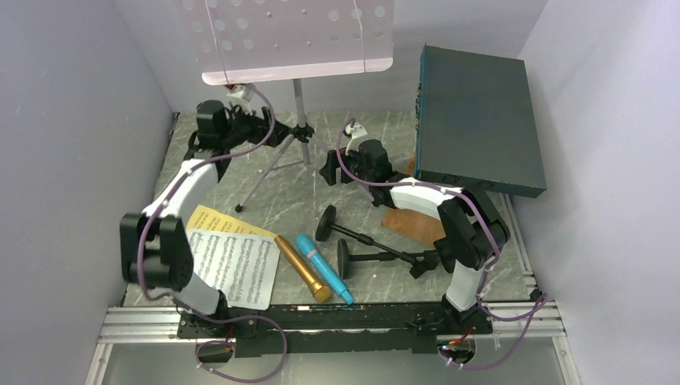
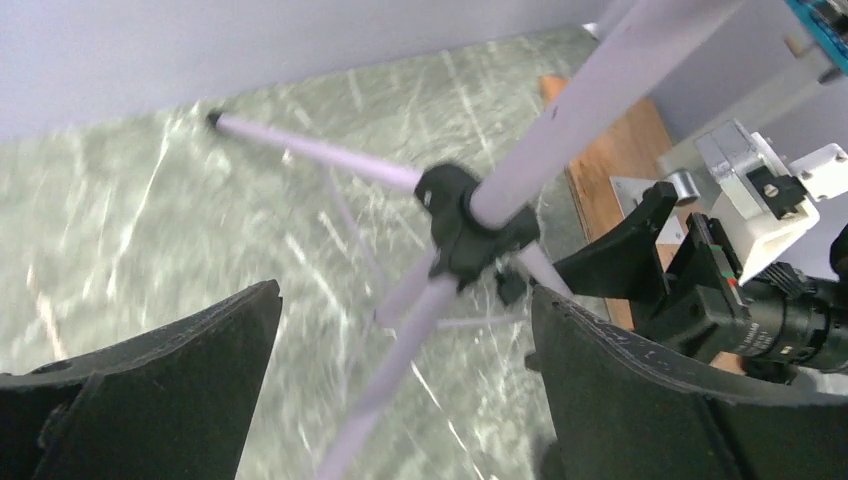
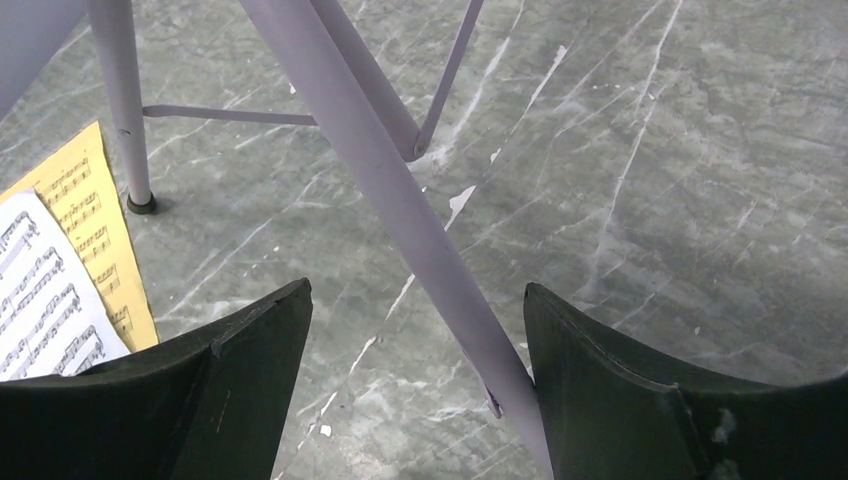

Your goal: Set up the instrument practice props

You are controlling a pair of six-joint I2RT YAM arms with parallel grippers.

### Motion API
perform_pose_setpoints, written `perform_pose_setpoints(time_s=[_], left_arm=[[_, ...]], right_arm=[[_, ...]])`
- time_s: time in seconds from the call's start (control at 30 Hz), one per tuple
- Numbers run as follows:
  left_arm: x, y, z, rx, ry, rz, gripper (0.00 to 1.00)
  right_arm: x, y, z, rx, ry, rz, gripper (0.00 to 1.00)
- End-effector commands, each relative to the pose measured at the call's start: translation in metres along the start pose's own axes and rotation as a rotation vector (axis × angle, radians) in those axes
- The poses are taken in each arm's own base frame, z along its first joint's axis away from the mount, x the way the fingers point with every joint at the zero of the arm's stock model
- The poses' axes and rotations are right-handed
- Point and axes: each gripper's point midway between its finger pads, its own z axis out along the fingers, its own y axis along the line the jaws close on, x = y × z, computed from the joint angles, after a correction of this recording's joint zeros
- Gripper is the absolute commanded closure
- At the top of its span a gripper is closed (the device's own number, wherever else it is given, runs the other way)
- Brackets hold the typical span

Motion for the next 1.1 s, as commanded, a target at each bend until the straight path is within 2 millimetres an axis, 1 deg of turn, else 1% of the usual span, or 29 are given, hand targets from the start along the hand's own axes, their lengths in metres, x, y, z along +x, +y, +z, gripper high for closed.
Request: perform_pose_setpoints(time_s=[0.0, 0.1, 0.17, 0.23, 0.3, 0.33, 0.4, 0.5, 0.53, 0.6, 0.67, 0.7, 0.77, 0.8, 0.83, 0.9, 0.93, 1.03, 1.07], left_arm=[[0.005, 0.008, -0.058, -0.323, -0.057, -0.219, 0.01], [0.032, -0.009, -0.092, -0.368, 0.002, -0.272, 0.0], [0.053, -0.009, -0.122, -0.486, 0.058, -0.313, 0.01], [0.081, -0.001, -0.159, -0.665, 0.117, -0.375, 0.0], [0.111, -0.003, -0.19, -0.795, 0.172, -0.46, 0.0], [0.125, -0.008, -0.203, -0.829, 0.199, -0.498, 0.01], [0.142, -0.019, -0.216, -0.845, 0.212, -0.572, 0.01], [0.156, -0.034, -0.224, -0.844, 0.169, -0.709, 0.01], [0.16, -0.037, -0.229, -0.865, 0.145, -0.767, 0.0], [0.173, -0.036, -0.241, -0.968, 0.121, -0.894, 0.01], [0.187, -0.035, -0.251, -1.053, 0.136, -0.959, 0.01], [0.192, -0.034, -0.254, -1.081, 0.152, -0.972, 0.0], [0.204, -0.031, -0.26, -1.146, 0.182, -1.005, 0.0], [0.209, -0.029, -0.263, -1.184, 0.197, -1.019, 0.0], [0.214, -0.027, -0.267, -1.225, 0.212, -1.026, 0.0], [0.223, -0.023, -0.275, -1.298, 0.231, -1.037, 0.0], [0.226, -0.021, -0.276, -1.321, 0.232, -1.042, 0.01], [0.236, -0.015, -0.267, -1.306, 0.24, -1.071, 0.0], [0.241, -0.014, -0.266, -1.305, 0.248, -1.095, 0.0]], right_arm=[[-0.007, 0.003, -0.014, -0.006, 0.015, 0.037, 0.19], [-0.016, 0.004, -0.022, 0.003, -0.012, 0.029, 0.15], [-0.024, 0.001, -0.028, 0.026, -0.024, 0.017, 0.12], [-0.034, 0.0, -0.035, 0.048, -0.043, -0.006, 0.08], [-0.044, -0.002, -0.043, 0.073, -0.064, -0.019, 0.04], [-0.05, -0.002, -0.048, 0.082, -0.077, -0.023, 0.01], [-0.063, -0.002, -0.059, 0.107, -0.104, -0.03, 0.0], [-0.08, 0.008, -0.074, 0.105, -0.139, -0.034, 0.0], [-0.083, 0.016, -0.077, 0.092, -0.142, -0.039, 0.0], [-0.085, 0.043, -0.081, 0.04, -0.139, -0.064, 0.0], [-0.075, 0.084, -0.081, -0.04, -0.108, -0.11, 0.0], [-0.06, 0.113, -0.08, -0.098, -0.068, -0.135, 0.01], [-0.036, 0.153, -0.077, -0.192, -0.005, -0.139, 0.03], [-0.025, 0.168, -0.077, -0.238, 0.02, -0.122, 0.04], [-0.015, 0.182, -0.076, -0.282, 0.043, -0.102, 0.05], [0.005, 0.204, -0.075, -0.376, 0.098, -0.065, 0.12], [0.016, 0.213, -0.073, -0.413, 0.131, -0.051, 0.14], [0.044, 0.24, -0.066, -0.526, 0.24, -0.017, 0.14], [0.053, 0.246, -0.061, -0.557, 0.278, 0.004, 0.15]])
